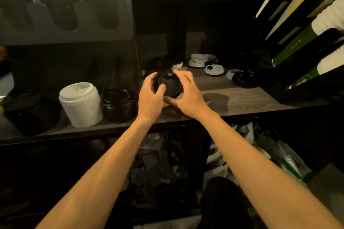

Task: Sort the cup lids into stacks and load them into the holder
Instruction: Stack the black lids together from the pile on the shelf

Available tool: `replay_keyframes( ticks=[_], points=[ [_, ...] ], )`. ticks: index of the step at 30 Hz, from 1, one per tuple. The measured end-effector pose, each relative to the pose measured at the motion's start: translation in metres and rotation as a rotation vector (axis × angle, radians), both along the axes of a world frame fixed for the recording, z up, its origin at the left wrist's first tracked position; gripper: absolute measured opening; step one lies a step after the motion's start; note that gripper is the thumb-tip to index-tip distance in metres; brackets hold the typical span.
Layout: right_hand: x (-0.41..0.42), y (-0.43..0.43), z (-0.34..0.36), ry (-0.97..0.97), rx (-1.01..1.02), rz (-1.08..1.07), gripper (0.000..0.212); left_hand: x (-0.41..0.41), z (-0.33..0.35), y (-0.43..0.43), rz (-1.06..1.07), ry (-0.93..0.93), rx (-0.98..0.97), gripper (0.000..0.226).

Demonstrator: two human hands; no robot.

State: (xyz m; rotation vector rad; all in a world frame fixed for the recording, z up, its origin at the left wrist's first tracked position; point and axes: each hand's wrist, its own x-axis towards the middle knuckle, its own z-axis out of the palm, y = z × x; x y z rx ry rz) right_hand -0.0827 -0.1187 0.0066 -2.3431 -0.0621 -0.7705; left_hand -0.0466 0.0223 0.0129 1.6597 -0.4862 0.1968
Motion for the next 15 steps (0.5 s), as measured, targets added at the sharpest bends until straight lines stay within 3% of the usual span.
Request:
replay_keyframes(
  ticks=[9, 15],
  points=[
    [-0.003, 0.074, 0.02, -0.232, 0.07, 0.075, 0.085, -0.018, 0.032, 0.071, 0.101, -0.112, -0.03, 0.046],
    [0.007, 0.139, 0.041, -0.307, -0.089, 0.073, 0.082, -0.017, 0.044, 0.138, 0.264, -0.182, 0.013, 0.046]
  ],
)
